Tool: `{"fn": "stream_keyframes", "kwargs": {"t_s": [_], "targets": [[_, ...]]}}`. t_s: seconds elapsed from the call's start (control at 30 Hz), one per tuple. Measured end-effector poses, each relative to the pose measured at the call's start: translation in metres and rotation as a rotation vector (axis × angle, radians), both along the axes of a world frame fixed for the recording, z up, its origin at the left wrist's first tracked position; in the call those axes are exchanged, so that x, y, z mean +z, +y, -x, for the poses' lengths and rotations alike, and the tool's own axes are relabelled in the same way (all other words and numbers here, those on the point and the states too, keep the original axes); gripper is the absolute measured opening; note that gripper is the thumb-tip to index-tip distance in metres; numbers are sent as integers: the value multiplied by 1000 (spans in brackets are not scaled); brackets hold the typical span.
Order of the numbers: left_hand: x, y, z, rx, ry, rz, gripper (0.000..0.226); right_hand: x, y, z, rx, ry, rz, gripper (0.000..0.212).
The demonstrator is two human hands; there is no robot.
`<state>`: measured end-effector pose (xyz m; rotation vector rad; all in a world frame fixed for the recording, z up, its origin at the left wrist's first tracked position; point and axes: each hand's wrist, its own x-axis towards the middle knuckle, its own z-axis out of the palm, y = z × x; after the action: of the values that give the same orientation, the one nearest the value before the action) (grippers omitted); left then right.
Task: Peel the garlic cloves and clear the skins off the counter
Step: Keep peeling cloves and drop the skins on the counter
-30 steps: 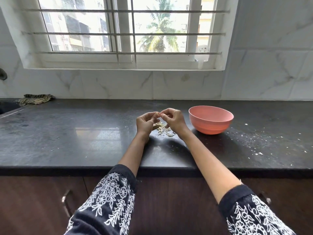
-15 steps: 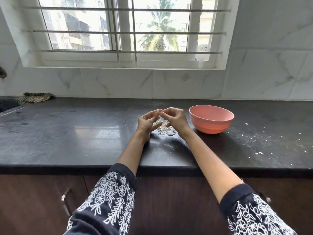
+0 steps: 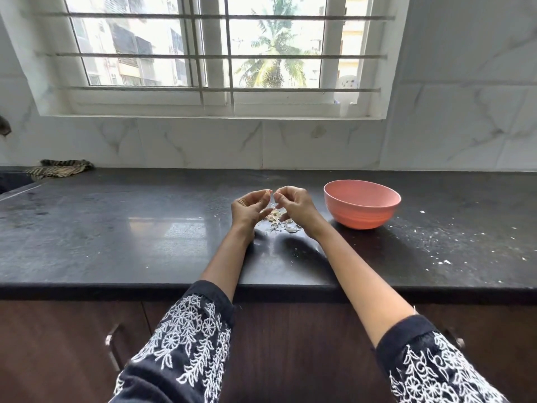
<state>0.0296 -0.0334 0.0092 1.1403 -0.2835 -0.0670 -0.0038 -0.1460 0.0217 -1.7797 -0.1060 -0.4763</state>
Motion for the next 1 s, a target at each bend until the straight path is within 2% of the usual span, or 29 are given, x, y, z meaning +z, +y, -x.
{"fn": "stream_keyframes", "kwargs": {"t_s": [0.2,0.33,0.4,0.5,0.63,0.73,1.0], "targets": [[1,0,1,2,24,-6,6,1,-4,0,-59,-68,-67,12],[0,0,-1,-17,49,-11,5,2,-5,1,-113,-94,-90,24],[1,0,-1,-26,64,3,6,1,-6,-2,-155,-127,-26,23],[1,0,-1,-33,89,28,8,-2,-7,-6,-244,-174,201,9],[1,0,-2,-31,106,58,5,-5,-4,-4,-272,-228,489,9],[1,1,-2,-31,105,46,5,-7,-6,-5,-289,-278,536,9],[0,1,-2,-59,94,16,5,-8,-6,-3,-345,-254,625,8]]}}
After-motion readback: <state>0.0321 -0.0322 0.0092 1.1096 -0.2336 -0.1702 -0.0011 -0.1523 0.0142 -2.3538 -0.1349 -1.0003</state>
